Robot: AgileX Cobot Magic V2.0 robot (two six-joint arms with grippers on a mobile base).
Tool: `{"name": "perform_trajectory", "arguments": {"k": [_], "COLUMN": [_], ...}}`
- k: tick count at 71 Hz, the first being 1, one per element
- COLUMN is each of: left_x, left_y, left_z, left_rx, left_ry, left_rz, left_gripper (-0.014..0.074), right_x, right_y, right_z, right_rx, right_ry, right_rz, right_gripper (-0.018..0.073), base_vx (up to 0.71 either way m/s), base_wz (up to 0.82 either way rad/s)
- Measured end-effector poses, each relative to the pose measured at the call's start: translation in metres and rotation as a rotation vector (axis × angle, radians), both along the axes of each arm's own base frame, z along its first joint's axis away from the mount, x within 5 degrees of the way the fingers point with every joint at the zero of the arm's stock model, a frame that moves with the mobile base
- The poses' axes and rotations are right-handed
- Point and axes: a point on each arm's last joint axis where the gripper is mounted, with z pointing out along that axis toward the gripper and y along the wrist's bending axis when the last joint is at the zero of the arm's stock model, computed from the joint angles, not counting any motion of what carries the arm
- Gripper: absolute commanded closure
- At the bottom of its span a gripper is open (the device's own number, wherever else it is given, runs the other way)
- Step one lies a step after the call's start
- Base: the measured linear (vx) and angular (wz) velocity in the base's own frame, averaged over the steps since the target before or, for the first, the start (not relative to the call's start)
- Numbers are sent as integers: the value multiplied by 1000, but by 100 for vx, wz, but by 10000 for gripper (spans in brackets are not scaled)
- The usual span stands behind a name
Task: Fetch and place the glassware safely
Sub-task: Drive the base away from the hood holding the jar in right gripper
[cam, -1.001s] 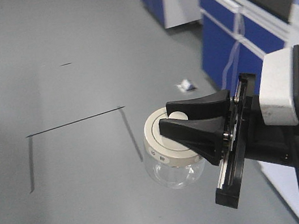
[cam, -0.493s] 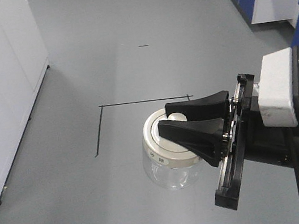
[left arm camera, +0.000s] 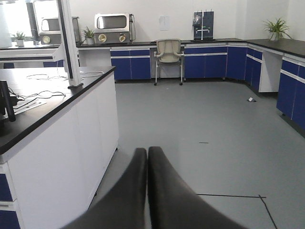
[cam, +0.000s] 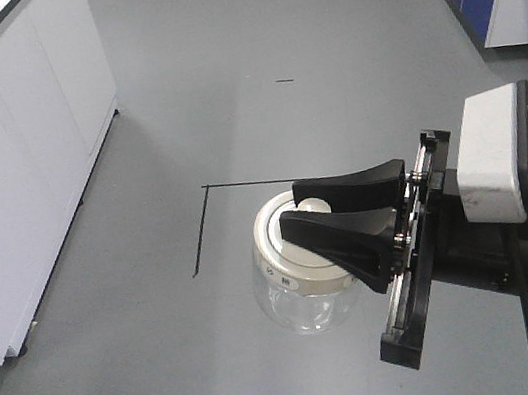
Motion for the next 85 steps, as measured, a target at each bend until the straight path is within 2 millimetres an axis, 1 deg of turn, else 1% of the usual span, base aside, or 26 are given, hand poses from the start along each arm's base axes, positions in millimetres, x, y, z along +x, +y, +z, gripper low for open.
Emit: {"name": "perform_trajectory", "arguments": {"k": [41,85], "left_x": [0,0], "left_y": [0,0], "left_z": [0,0], "left_rx": [0,0], "left_ry": [0,0], "left_rz": [0,0], "left_gripper": [603,603], "right_x": [0,0], "right_y": [0,0], "right_z": [0,0], "right_rx": [1,1], "right_ry": [0,0], "right_rz": [1,1], "right_gripper": [560,560], "base_vx": [16,32], "base_wz": [6,-11]}}
